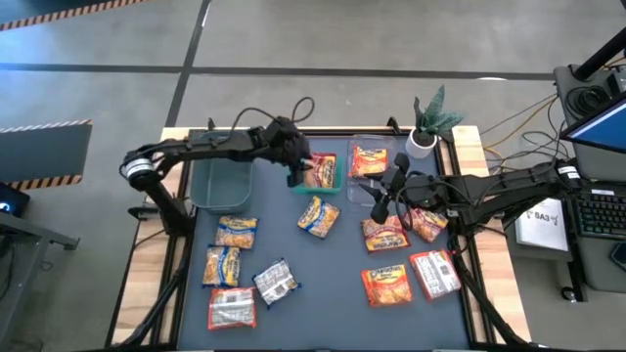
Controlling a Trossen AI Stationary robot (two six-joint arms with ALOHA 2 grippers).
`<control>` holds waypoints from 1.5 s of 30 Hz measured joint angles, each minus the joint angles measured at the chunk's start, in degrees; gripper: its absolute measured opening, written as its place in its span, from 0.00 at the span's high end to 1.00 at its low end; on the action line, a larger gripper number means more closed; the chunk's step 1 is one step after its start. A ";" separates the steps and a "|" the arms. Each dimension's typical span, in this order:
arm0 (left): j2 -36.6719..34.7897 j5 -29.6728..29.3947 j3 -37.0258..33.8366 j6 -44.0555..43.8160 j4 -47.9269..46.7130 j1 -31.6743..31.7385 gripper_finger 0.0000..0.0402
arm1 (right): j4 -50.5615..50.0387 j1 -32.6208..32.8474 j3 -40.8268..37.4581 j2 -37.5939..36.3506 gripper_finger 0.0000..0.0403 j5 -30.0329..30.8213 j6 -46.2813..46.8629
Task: Sort Maruchan noodles
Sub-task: Put the red noodle pack into the light blue bin
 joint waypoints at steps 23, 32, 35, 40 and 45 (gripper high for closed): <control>9.77 -8.54 -0.16 -3.07 -0.09 -0.92 0.90 | 0.37 0.00 0.00 0.00 0.67 0.00 -0.05; 9.20 -8.45 2.94 -2.47 1.26 -1.43 0.90 | 0.42 0.00 0.00 0.00 0.67 0.02 -0.05; 10.70 -8.45 3.39 -2.56 4.37 -1.48 0.90 | 0.42 0.00 0.00 0.00 0.67 0.02 -0.05; 13.26 -9.48 3.25 -3.51 3.99 -1.54 0.90 | 0.40 0.00 0.00 0.00 0.67 0.01 0.00; 15.84 -9.58 3.32 -4.23 4.39 -1.90 0.90 | 0.39 0.00 0.00 0.00 0.67 0.00 -0.03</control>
